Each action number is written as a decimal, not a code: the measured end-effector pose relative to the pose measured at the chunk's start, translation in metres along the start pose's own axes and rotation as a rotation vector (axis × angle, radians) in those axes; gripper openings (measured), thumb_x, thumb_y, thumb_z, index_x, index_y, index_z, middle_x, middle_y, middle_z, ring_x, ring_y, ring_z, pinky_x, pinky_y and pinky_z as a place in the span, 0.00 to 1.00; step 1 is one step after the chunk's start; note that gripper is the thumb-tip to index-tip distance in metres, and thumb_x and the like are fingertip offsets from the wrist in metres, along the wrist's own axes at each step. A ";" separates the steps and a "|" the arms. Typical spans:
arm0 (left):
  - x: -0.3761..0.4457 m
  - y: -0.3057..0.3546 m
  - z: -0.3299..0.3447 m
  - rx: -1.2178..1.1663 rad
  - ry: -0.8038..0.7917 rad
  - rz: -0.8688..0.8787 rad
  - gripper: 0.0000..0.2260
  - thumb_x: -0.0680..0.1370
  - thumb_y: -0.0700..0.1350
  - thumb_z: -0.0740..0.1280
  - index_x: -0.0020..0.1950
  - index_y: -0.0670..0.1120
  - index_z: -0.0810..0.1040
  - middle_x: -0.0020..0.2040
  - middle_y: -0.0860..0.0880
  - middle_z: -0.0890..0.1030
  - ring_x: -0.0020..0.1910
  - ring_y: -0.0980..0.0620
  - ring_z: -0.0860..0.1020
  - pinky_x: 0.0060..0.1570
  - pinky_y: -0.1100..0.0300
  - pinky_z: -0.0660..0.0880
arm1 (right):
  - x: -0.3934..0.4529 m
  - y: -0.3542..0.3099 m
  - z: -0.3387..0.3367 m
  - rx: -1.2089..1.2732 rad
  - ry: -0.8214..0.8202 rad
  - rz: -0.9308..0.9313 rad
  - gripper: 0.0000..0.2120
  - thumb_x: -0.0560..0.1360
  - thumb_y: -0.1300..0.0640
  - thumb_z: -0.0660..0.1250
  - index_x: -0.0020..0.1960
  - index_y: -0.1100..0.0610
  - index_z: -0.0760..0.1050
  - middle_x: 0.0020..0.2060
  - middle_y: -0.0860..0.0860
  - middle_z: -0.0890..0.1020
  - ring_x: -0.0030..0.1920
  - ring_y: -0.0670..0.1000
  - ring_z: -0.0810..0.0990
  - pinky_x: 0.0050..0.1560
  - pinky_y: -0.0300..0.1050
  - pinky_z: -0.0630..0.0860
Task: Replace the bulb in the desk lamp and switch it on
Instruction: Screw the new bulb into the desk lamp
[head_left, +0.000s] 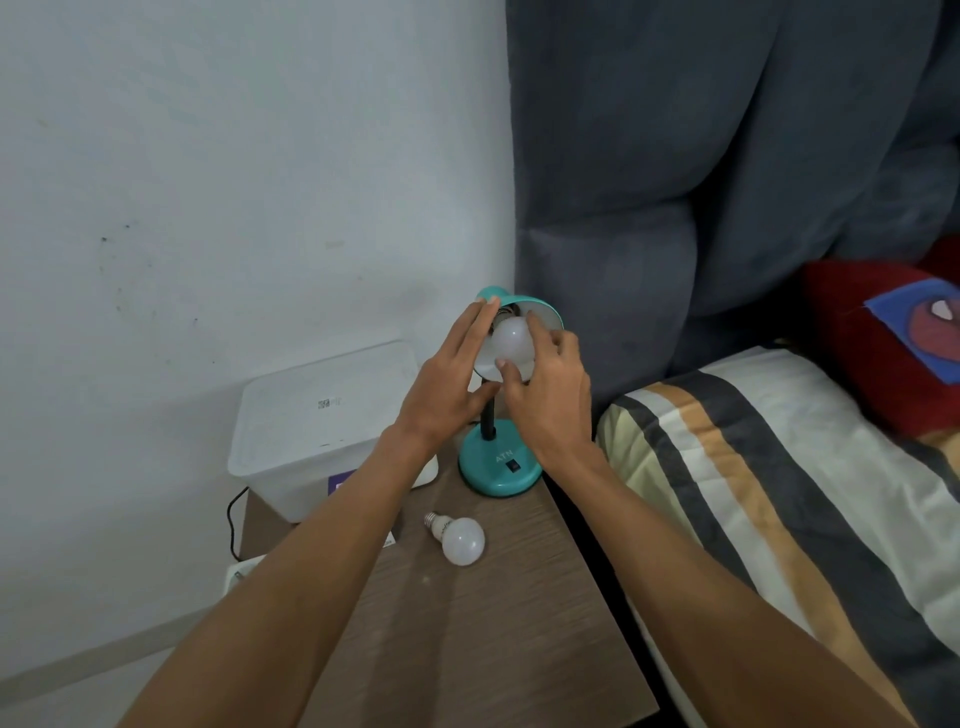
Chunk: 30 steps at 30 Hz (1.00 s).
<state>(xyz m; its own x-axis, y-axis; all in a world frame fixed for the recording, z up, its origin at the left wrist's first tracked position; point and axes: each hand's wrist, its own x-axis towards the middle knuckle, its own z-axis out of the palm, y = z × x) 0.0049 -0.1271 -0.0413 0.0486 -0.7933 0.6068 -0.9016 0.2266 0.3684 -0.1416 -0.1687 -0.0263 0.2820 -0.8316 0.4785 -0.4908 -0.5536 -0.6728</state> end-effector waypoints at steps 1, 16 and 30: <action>0.000 -0.001 0.000 0.000 -0.002 0.001 0.38 0.79 0.45 0.74 0.83 0.43 0.58 0.82 0.43 0.62 0.80 0.47 0.63 0.71 0.76 0.59 | 0.002 -0.001 -0.001 0.020 0.012 0.039 0.29 0.77 0.50 0.69 0.75 0.51 0.65 0.61 0.57 0.75 0.53 0.60 0.80 0.52 0.57 0.80; 0.002 -0.005 -0.001 0.007 -0.003 0.031 0.38 0.78 0.42 0.75 0.83 0.42 0.58 0.82 0.44 0.63 0.80 0.48 0.64 0.73 0.71 0.62 | 0.003 -0.011 0.004 0.012 0.083 0.047 0.18 0.80 0.48 0.66 0.68 0.49 0.71 0.60 0.53 0.70 0.51 0.57 0.79 0.47 0.50 0.77; 0.002 -0.005 -0.003 0.001 -0.032 0.020 0.38 0.78 0.46 0.75 0.83 0.45 0.58 0.82 0.46 0.63 0.80 0.48 0.64 0.71 0.73 0.61 | 0.003 -0.008 0.002 0.088 0.129 0.197 0.22 0.78 0.40 0.65 0.64 0.54 0.71 0.58 0.53 0.77 0.51 0.55 0.81 0.46 0.43 0.72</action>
<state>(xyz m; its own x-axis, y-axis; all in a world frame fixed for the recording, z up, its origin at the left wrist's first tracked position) 0.0107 -0.1277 -0.0398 0.0170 -0.8060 0.5916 -0.9026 0.2422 0.3558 -0.1351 -0.1668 -0.0204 0.0779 -0.9144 0.3972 -0.4509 -0.3877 -0.8040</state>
